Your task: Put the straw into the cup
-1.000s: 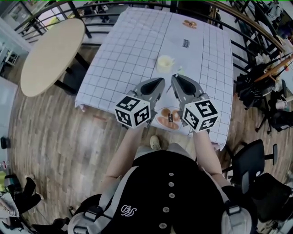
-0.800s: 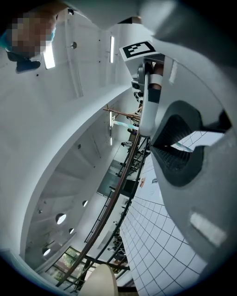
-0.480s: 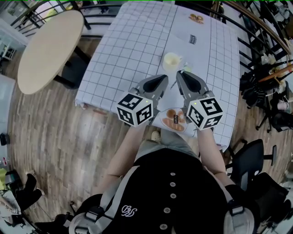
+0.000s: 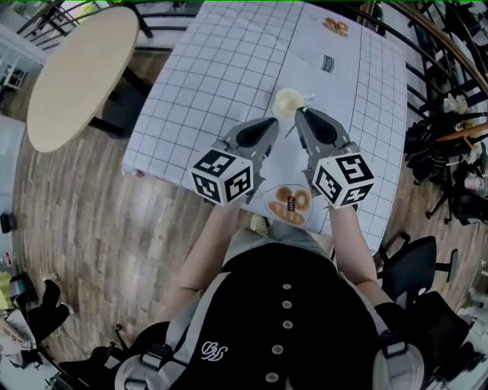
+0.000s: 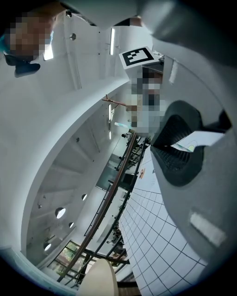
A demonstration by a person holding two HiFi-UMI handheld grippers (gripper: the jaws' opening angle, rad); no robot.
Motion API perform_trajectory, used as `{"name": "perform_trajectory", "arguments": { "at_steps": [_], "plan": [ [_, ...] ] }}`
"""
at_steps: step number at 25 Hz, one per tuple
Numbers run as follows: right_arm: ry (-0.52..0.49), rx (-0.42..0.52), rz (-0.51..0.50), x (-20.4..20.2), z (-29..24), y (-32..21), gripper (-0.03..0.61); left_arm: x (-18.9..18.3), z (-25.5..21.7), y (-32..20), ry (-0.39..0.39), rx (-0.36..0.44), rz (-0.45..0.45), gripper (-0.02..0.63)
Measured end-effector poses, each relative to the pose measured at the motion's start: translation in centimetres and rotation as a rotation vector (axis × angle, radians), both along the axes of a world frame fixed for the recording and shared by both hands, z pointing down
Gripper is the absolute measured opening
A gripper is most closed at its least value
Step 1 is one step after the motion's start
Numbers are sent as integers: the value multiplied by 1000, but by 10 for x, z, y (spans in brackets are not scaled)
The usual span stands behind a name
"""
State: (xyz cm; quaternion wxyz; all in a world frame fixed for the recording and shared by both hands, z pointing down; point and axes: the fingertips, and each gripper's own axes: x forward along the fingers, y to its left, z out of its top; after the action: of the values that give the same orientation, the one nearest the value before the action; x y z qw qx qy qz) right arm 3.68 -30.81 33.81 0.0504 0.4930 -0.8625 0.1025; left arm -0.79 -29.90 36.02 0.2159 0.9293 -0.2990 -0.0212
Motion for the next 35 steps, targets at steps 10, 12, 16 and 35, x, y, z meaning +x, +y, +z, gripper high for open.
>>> {"name": "perform_trajectory", "arguments": {
  "at_steps": [10,12,16,35],
  "plan": [
    [-6,-26,-2,22,9,-26,14,15,15,-23,9,-42,-12,-8],
    [-5,-30,-9,24,11,-32,14,17,15,-29,5,-39,-18,-8],
    [2,-37,-31,24,15,-46,15,21,18,-44,8,-42,-32,-8],
    [-3,-39,-32,40,43,-123,14,31,60,-90,11,-101,-77,-8]
  ]
}}
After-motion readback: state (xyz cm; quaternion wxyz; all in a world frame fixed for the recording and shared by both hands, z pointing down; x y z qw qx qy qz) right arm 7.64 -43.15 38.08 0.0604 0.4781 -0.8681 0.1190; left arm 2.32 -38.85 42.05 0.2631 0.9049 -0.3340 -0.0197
